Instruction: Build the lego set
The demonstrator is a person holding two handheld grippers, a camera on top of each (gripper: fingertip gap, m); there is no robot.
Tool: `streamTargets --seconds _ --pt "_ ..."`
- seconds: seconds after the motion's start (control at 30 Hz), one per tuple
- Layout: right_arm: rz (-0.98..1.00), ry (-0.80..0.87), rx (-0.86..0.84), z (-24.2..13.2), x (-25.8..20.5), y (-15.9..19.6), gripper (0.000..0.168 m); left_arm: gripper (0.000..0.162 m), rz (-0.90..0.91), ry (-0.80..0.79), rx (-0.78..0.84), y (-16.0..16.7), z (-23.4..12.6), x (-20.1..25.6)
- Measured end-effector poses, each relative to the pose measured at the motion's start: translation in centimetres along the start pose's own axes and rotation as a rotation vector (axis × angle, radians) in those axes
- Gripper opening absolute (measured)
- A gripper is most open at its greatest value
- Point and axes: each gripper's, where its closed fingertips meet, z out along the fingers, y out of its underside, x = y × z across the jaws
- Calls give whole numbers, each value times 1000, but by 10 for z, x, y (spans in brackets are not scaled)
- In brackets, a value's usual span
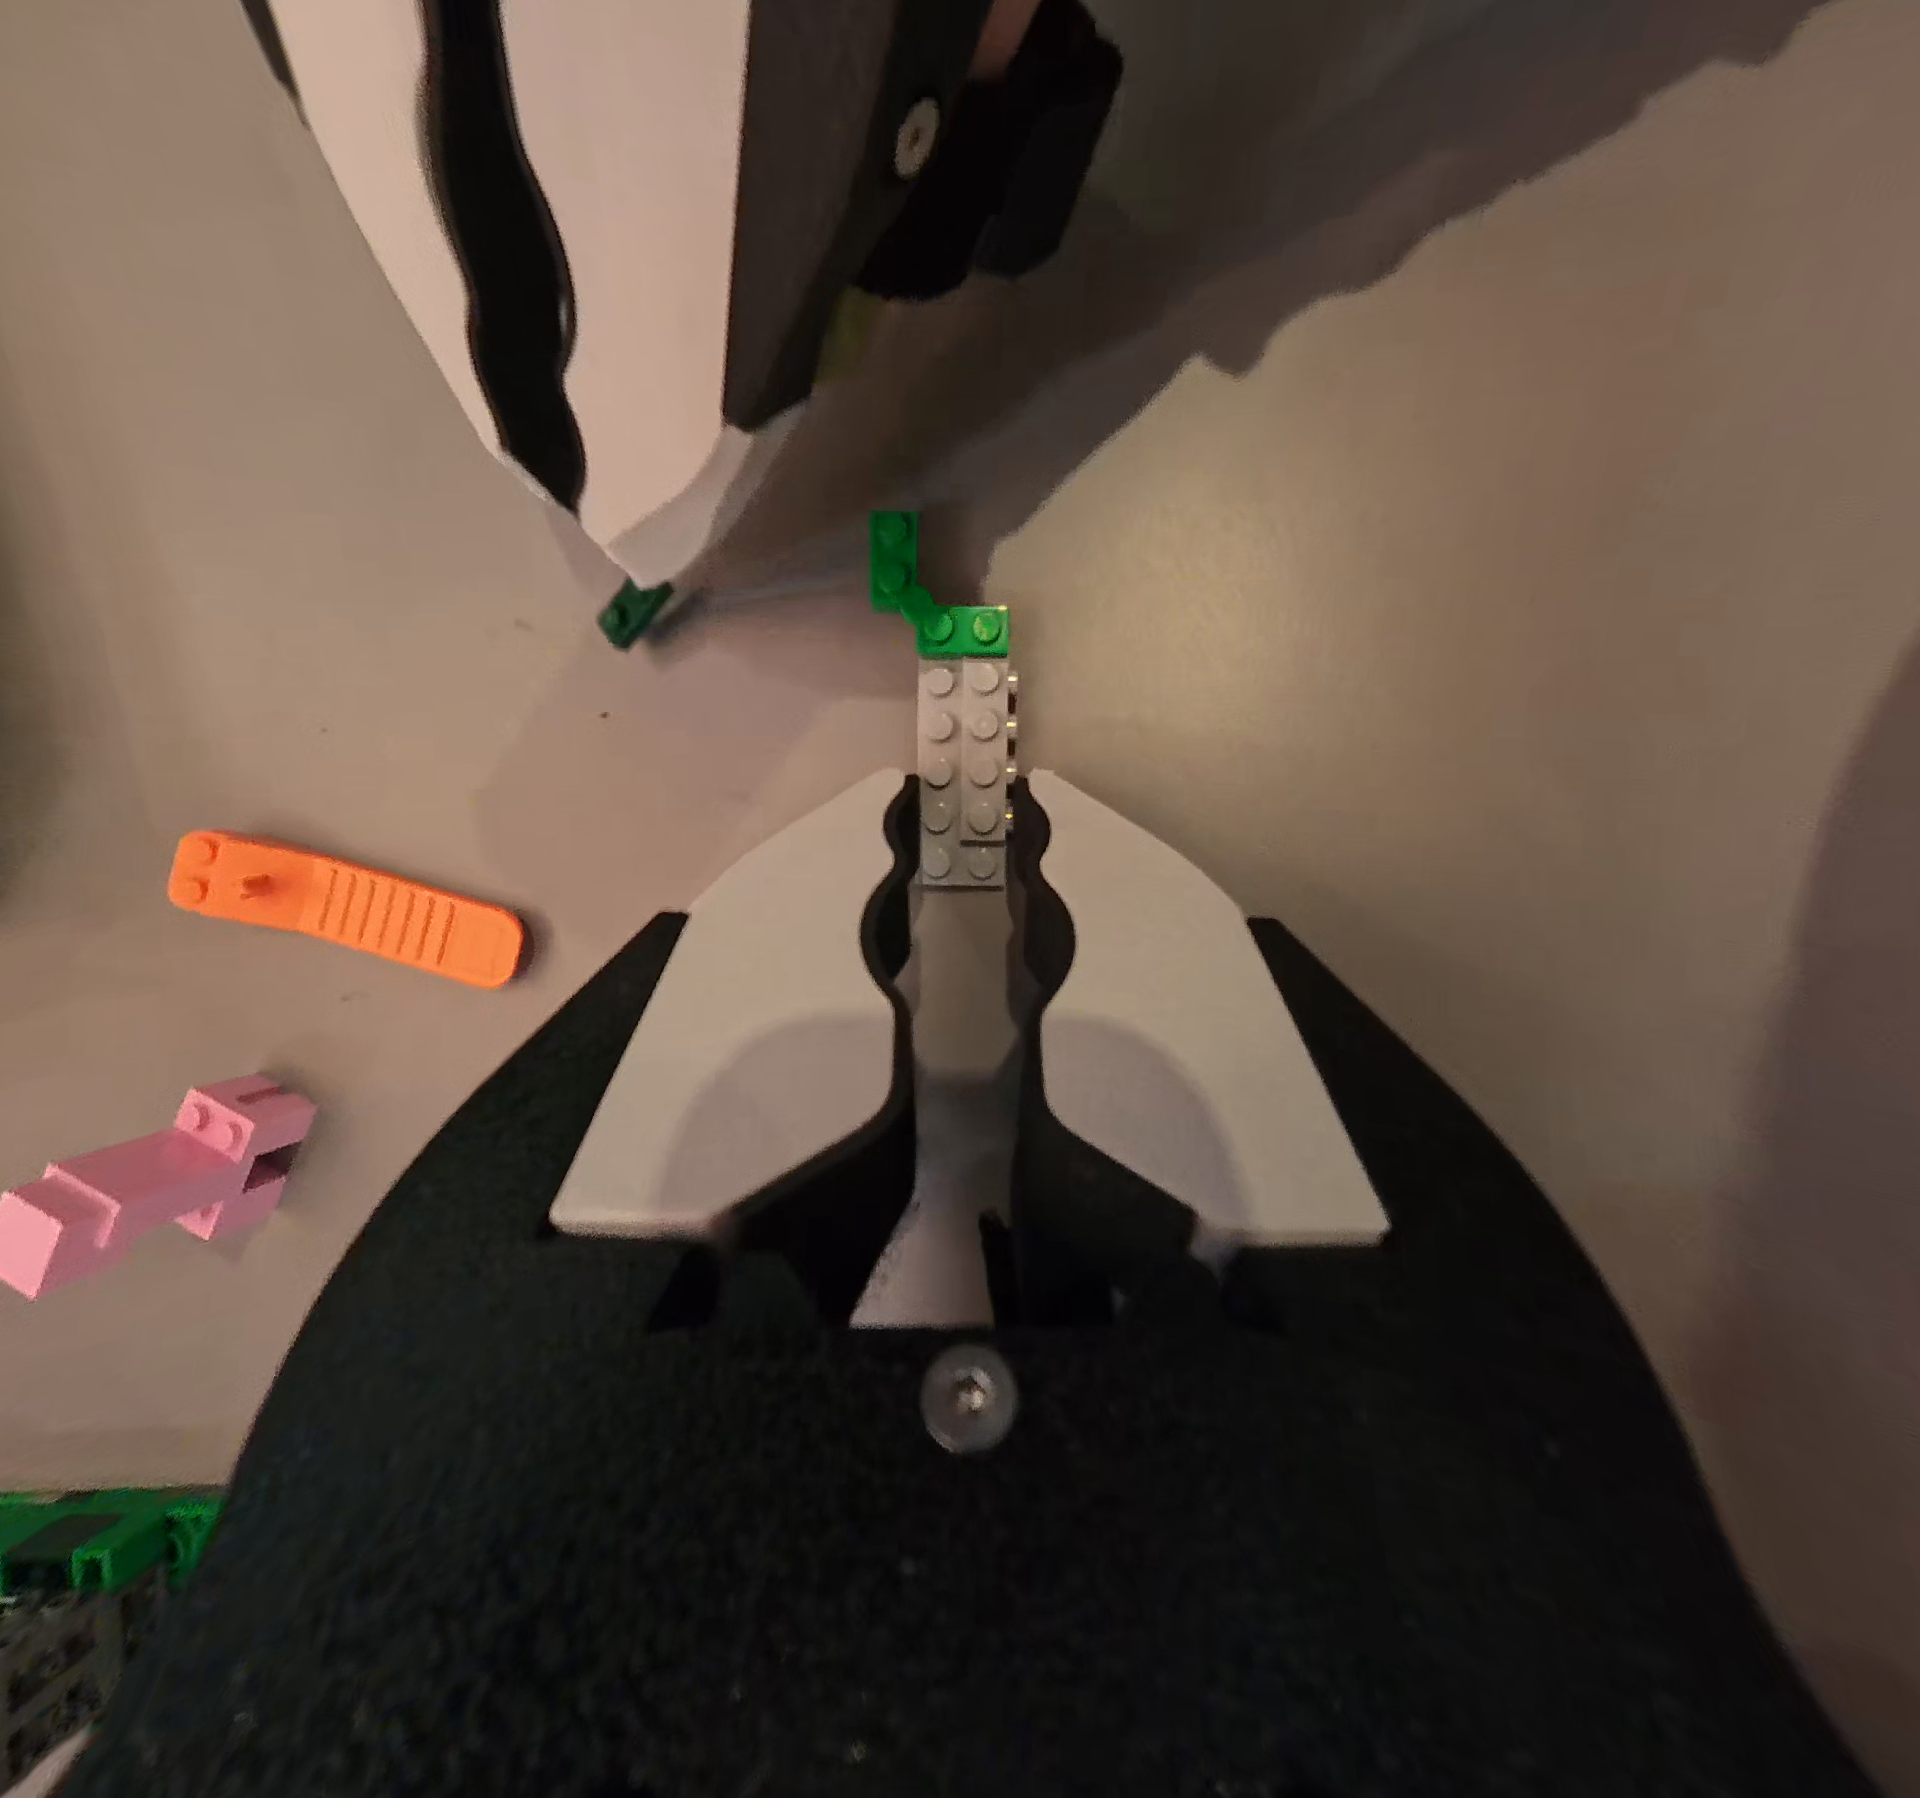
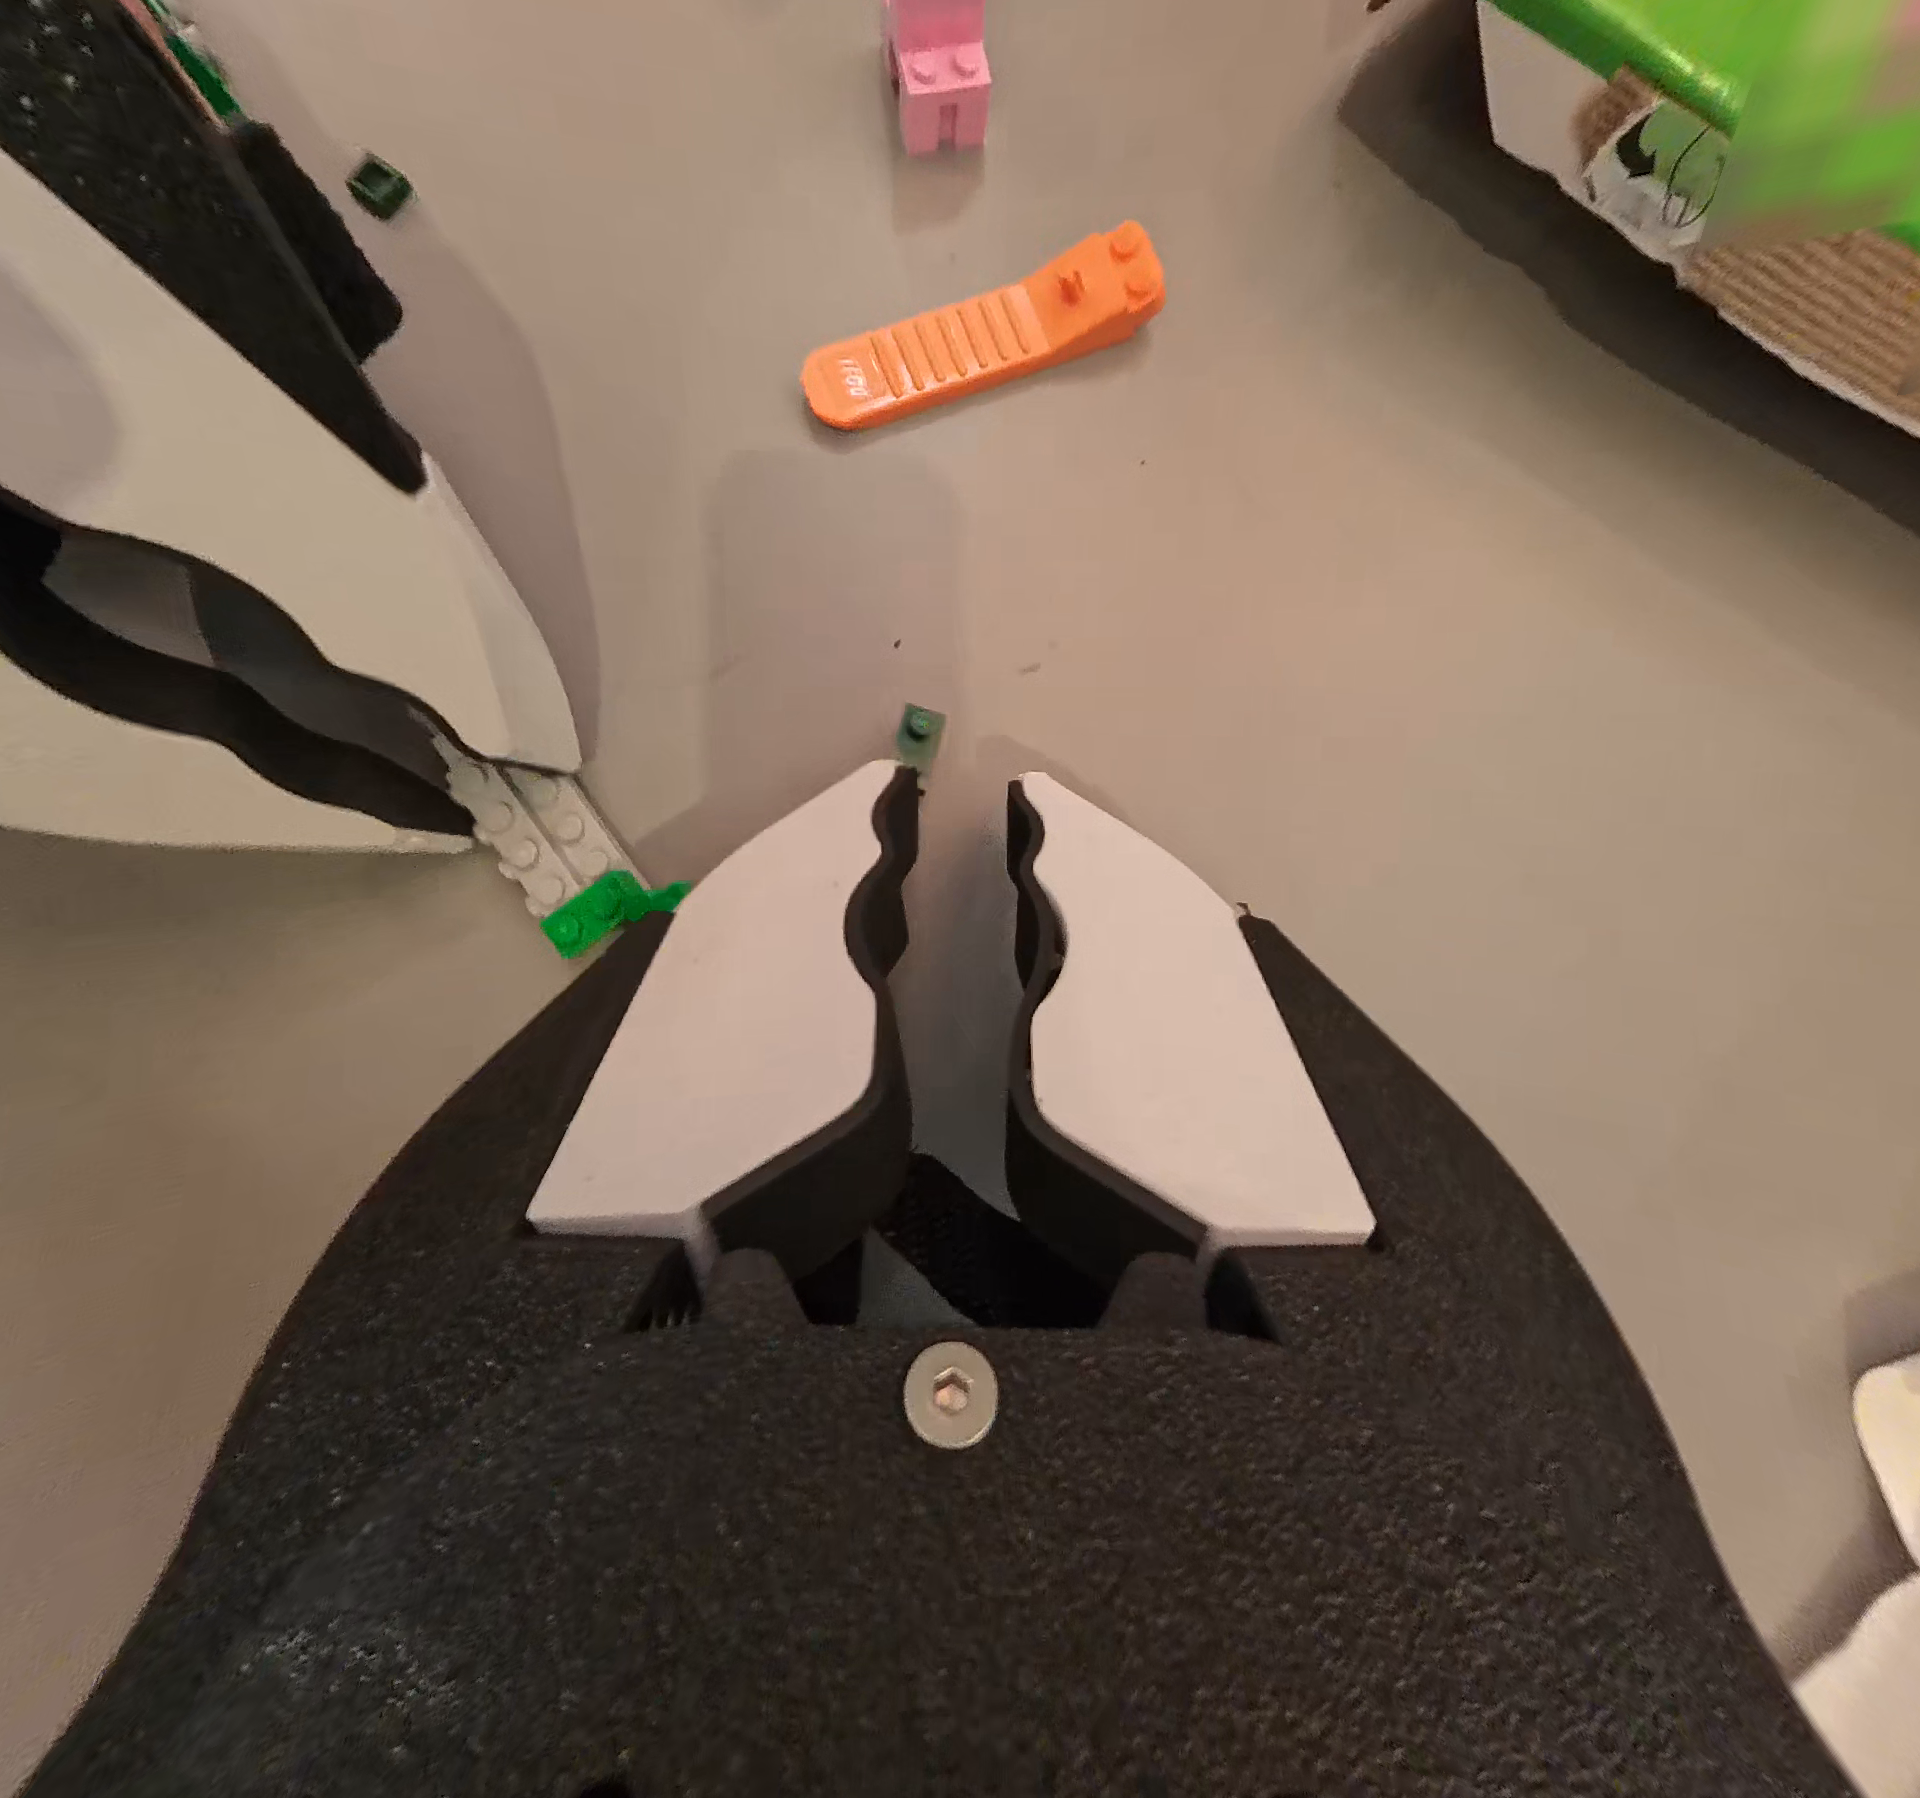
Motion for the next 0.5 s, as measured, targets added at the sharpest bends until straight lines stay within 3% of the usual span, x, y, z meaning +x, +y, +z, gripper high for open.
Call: streamTargets --seconds 0.5 --pt "-67 -68 -77 -2 -12 7 19 16 -71 -48 58 14 -35 14"
